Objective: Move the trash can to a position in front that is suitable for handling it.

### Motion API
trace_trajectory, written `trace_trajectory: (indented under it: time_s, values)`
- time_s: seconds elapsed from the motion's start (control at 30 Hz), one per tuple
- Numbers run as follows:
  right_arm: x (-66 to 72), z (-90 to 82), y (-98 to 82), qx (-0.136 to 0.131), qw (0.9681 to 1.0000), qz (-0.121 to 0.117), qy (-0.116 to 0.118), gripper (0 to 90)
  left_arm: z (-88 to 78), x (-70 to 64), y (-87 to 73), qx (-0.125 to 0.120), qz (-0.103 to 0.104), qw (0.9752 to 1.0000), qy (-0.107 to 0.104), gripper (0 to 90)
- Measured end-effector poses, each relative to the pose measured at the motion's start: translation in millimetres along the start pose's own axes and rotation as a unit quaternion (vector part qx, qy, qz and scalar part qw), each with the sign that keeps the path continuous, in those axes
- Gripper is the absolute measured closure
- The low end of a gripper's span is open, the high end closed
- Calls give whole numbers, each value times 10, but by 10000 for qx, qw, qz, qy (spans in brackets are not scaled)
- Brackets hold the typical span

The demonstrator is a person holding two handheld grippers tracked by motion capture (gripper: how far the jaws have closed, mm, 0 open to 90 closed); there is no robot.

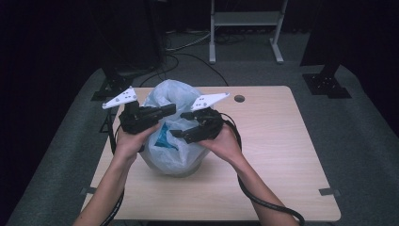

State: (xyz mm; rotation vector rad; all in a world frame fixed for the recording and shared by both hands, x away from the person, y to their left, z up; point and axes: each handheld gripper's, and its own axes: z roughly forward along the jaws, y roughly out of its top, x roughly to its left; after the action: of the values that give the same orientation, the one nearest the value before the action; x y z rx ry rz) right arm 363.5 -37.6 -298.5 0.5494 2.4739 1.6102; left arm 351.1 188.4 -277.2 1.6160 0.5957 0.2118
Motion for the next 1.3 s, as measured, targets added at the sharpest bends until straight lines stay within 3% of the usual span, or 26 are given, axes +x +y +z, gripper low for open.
trace_trajectory:
  time_s: [0.3,0.37,0.4,0.47,0.5,0.63,0.7,0.9,1.13,1.2,1.23,1.3]
  values:
    - [112,166,136,-177,9997,-124,-104,345,81,-95,36,-248,-118,9993,-258,900]
    - [120,185,130,-269,9994,-168,-107,452,91,-98,35,-320,-172,9989,-298,900]
    - [120,185,130,-269,9994,-168,-107,452,91,-98,35,-320,-172,9989,-298,900]
    - [128,206,103,-372,9989,-243,-113,601,95,-92,31,-355,-217,9986,-320,900]
    - [128,206,103,-372,9989,-243,-113,601,98,-87,26,-376,-240,9984,-341,900]
    - [167,204,91,-473,9978,-431,-188,821,83,-61,5,-427,-321,9979,-369,900]
    - [172,196,89,-479,9976,-458,-210,867,54,-49,5,-468,-347,9976,-374,900]
    - [123,116,85,-623,9978,-231,-63,889,-80,-6,23,-521,-341,9977,-266,875]
    - [118,108,70,-653,9977,-186,72,890,-111,26,0,-481,-347,9979,-241,898]
    - [102,100,68,-711,9971,-99,259,884,-111,39,-12,-489,-376,9978,-248,899]
    - [91,97,70,-727,9966,-36,387,871,-104,43,-21,-507,-415,9975,-264,898]
    - [69,100,83,-720,9956,155,579,753,-91,43,-27,-487,-421,9975,-290,898]
